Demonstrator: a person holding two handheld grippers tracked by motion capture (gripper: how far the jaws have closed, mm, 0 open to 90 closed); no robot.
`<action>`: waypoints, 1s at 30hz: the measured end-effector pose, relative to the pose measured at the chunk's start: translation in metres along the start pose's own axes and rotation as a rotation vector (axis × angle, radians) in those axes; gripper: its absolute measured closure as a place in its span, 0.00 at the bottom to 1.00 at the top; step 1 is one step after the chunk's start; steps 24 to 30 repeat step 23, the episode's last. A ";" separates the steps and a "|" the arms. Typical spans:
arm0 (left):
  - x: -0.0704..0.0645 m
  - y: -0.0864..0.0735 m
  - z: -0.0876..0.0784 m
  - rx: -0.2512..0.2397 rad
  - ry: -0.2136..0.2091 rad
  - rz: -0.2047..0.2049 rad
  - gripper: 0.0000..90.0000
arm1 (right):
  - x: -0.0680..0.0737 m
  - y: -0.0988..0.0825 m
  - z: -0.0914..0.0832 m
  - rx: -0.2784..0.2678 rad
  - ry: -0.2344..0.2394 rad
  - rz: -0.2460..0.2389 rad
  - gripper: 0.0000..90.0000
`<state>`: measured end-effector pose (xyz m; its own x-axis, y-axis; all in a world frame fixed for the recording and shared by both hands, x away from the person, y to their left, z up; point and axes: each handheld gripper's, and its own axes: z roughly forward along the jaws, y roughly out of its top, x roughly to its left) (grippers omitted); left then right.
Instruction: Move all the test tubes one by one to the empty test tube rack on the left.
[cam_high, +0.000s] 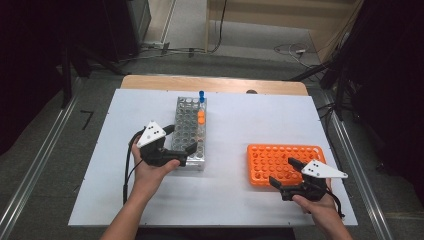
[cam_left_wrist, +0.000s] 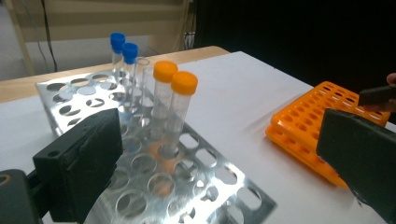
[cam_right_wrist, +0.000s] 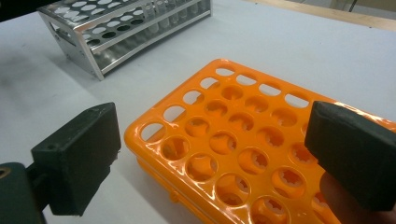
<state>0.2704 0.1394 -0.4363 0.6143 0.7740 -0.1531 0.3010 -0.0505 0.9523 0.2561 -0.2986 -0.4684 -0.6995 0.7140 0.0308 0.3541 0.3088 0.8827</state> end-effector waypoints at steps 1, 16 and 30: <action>0.000 -0.002 -0.004 0.000 0.003 -0.001 0.00 | 0.000 0.000 0.000 0.002 -0.002 0.002 0.02; -0.003 -0.032 -0.062 -0.034 0.005 0.014 0.00 | -0.014 -0.004 -0.005 -0.009 -0.042 0.020 0.02; -0.003 -0.036 -0.068 -0.043 0.017 0.002 0.00 | -0.015 -0.005 -0.004 -0.006 -0.044 0.016 0.02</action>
